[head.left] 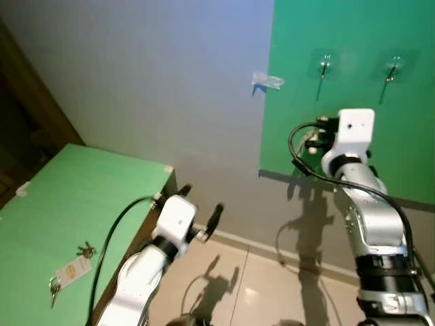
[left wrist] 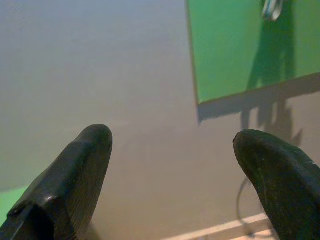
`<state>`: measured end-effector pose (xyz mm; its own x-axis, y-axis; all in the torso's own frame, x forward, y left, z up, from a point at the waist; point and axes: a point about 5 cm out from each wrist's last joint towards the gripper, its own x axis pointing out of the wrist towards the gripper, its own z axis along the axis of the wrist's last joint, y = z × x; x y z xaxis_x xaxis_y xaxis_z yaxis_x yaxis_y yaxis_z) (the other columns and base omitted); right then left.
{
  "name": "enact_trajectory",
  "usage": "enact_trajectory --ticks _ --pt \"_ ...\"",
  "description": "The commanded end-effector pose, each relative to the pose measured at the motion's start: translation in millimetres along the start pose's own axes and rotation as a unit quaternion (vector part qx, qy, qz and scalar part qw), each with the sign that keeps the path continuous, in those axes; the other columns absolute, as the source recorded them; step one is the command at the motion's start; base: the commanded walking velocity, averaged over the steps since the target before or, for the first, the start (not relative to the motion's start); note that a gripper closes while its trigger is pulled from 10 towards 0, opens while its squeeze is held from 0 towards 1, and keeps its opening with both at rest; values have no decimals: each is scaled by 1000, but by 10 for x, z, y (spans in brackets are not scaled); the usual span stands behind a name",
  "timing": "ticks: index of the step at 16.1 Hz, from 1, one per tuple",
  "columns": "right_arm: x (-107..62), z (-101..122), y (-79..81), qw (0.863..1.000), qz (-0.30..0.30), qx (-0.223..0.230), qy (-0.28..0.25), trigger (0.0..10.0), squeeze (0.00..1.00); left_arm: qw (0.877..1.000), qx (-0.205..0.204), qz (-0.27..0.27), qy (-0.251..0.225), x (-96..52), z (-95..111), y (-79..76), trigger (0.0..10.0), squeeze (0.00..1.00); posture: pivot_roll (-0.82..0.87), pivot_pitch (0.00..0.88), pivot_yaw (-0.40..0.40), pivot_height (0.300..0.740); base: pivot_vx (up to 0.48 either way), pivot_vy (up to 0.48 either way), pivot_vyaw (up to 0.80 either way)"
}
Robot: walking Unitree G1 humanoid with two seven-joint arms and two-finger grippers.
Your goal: Hang keys on a hook
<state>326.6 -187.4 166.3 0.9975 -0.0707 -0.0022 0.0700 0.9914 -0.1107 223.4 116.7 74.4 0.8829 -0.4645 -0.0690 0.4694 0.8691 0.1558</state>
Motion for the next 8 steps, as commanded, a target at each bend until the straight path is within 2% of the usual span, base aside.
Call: enact_trajectory --ticks 1,3,6,7,8 --pt "-13 -74 -11 1000 4 -10 -3 0 0 1000 13 22 -7 -50 26 51 10000 0 -191 33 97 720 0 0 0" --pt "-89 -230 -56 1000 3 -10 5 0 0 999 2 52 -4 -115 -22 82 10000 0 -178 27 92 720 0 0 0" --pt "-220 -446 -112 1000 1 -7 26 0 0 998 12 58 -1 -155 -60 121 10000 0 -176 16 94 720 0 0 0" --pt "-287 -545 -122 999 -1 -7 37 0 180 998 9 67 2 -134 -70 172 10000 0 -183 14 96 720 0 0 0" --pt "-348 -602 -119 999 -3 -1 42 0 212 997 14 71 3 -89 -62 215 10000 0 -190 13 101 720 0 0 0"
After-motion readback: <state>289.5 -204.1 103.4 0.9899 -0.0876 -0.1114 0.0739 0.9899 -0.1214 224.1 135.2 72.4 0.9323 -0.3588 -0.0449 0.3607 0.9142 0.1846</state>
